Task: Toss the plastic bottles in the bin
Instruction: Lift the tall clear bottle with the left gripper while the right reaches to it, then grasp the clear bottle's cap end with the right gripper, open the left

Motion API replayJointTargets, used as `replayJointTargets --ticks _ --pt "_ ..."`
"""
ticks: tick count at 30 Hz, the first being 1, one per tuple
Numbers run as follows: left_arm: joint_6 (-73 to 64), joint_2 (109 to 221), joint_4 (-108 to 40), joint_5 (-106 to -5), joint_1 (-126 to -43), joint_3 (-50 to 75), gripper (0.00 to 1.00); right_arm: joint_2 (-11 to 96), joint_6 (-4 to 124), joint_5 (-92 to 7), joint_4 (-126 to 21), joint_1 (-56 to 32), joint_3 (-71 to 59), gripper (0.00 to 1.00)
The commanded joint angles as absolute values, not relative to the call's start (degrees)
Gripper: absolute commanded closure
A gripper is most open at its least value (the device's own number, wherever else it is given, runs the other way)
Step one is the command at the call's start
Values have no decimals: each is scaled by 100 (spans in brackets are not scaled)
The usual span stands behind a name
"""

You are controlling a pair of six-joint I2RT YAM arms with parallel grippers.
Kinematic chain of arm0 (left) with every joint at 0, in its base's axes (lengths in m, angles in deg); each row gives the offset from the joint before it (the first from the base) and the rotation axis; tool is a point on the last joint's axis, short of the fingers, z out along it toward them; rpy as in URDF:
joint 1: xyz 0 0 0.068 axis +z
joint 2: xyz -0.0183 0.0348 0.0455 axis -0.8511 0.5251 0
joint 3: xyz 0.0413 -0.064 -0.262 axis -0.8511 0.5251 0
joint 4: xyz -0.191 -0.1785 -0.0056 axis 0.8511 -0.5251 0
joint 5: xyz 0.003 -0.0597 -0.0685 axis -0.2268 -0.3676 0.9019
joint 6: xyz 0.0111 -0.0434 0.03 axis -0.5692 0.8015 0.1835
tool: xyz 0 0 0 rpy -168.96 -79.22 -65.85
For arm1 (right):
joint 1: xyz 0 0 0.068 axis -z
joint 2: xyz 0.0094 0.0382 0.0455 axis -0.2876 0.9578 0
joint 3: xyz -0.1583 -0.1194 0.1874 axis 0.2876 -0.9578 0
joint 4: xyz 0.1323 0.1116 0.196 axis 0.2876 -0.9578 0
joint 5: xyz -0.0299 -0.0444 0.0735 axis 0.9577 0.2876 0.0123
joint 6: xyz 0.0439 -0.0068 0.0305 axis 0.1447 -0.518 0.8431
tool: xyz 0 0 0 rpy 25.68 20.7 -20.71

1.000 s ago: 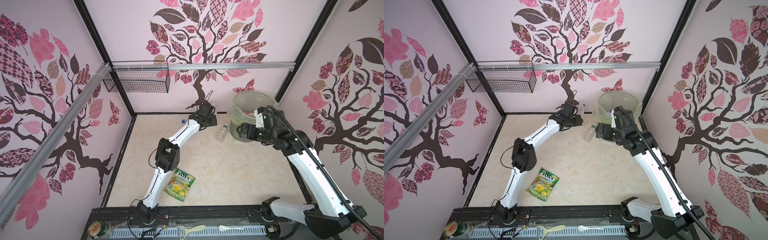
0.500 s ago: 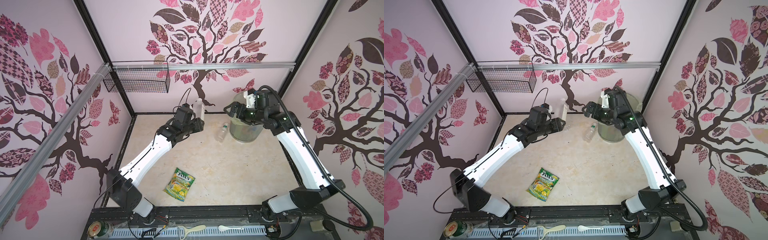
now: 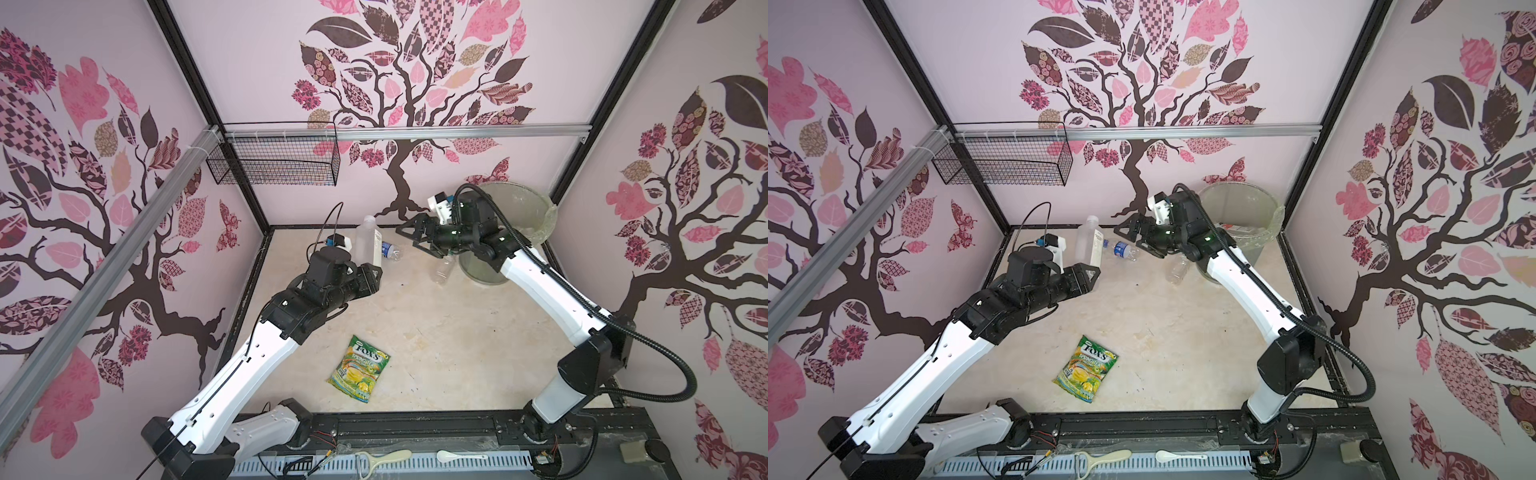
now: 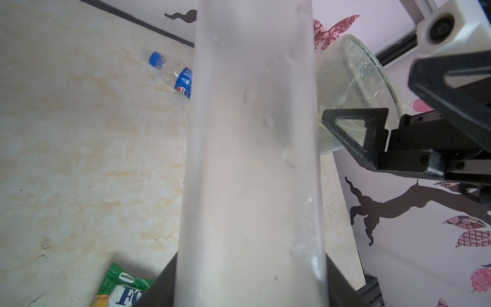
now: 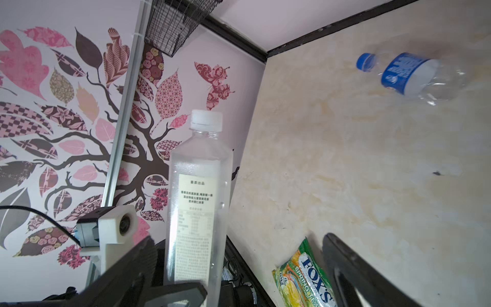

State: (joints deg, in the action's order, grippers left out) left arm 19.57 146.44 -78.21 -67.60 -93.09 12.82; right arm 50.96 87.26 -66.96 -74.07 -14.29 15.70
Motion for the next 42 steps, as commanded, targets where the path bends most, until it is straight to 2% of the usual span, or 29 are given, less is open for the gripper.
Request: replayJointTargets --ticks 1,10,13,16,19,22,24,26,28,37,42 --pt "1928 14544 -7943 -6766 -9322 1355 46 5455 8809 -6919 -6942 -1760 1990 0" --pt "1811 14343 -8037 -6578 -9323 1502 46 6390 8857 -7018 -6722 -2093 2592 0" --pt "1774 14333 -8063 -6531 -9322 1503 46 6686 8888 -7058 -6761 -2133 2839 5" --pt "1686 14366 -8129 -6494 -9327 1457 46 6870 8879 -7066 -6762 -2170 2994 15" --pt "1635 14422 -8167 -6456 -9322 1415 44 6961 8911 -7050 -6773 -2195 3042 30" --pt "1620 14470 -8298 -6485 -9322 1277 40 6914 8846 -6946 -6796 -2195 3027 43" --pt "1618 14476 -8380 -6501 -9328 1140 34 6876 8807 -6854 -6849 -2195 3070 49" --pt "1605 14508 -8507 -6585 -9325 966 14 6874 8716 -6737 -7073 -2163 3274 49" --pt "1615 14539 -8608 -6672 -9330 764 2 6861 8556 -6569 -7409 -2091 3555 49" --pt "1642 14667 -8497 -7130 -9322 -310 2 6391 7780 -5369 -8780 -926 4761 52" --pt "1584 14756 -8205 -7135 -9323 -558 2 6157 6602 -3761 -9472 -347 5497 52"
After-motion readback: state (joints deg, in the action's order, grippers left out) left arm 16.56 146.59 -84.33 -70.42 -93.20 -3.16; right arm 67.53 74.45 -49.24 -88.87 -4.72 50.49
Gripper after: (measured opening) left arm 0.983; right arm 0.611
